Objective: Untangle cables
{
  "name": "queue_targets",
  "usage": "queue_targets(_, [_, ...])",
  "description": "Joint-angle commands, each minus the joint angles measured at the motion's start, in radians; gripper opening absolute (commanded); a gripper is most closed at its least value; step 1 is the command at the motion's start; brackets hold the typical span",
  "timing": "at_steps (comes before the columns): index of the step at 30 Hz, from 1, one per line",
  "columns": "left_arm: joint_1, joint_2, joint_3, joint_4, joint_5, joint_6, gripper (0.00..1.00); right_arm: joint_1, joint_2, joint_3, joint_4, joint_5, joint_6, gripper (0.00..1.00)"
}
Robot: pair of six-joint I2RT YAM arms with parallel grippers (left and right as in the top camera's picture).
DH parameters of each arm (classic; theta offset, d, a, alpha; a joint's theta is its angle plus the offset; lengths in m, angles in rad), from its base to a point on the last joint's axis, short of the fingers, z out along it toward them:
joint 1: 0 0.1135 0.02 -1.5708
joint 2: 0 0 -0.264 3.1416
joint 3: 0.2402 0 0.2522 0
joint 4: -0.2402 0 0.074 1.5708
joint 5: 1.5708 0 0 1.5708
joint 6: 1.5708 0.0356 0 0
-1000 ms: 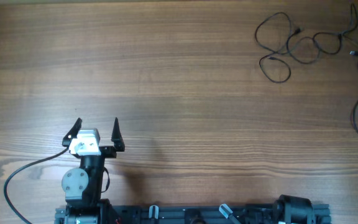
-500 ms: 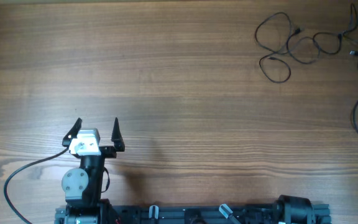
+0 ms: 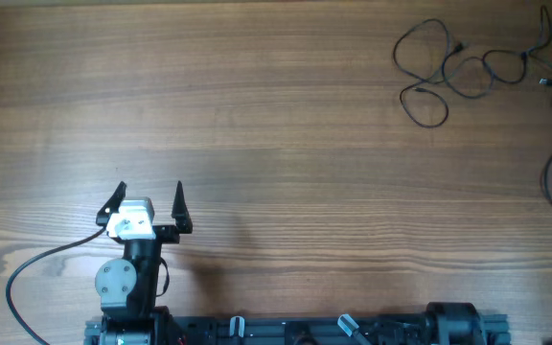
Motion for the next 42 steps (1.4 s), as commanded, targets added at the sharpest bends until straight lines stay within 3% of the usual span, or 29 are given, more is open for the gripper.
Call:
queue_targets(1, [-0.002, -0.006, -0.010, 0.003, 0.012, 0.023, 1.00, 0.003, 0.014, -0.165, 0.046, 0.018, 0.018, 1.00])
queue_targets(4, [-0.002, -0.006, -0.010, 0.003, 0.012, 0.023, 1.00, 0.003, 0.035, -0.326, 0.135, 0.022, 0.031, 1.00])
queue_targets(9, [-0.002, -0.006, -0.010, 0.003, 0.012, 0.023, 1.00, 0.003, 0.083, -0.604, 0.352, 0.150, 0.178, 1.00])
queue_targets(20, [-0.002, -0.006, -0.010, 0.003, 0.012, 0.023, 0.99, 0.003, 0.089, -0.872, 0.474, 0.237, 0.231, 1.00])
queue_targets(28, [-0.002, -0.006, -0.010, 0.003, 0.012, 0.023, 1.00, 0.003, 0.090, -0.875, 0.310, 0.317, 0.229, 1.00])
queue_targets(33, [-0.002, -0.006, -0.010, 0.003, 0.012, 0.023, 1.00, 0.003, 0.090, -0.875, 0.107, 0.314, 0.231, 1.00])
queue_targets(42, [-0.002, -0.006, -0.010, 0.003, 0.012, 0.023, 1.00, 0.003, 0.112, -0.874, 0.111, 0.322, 0.230, 1.00])
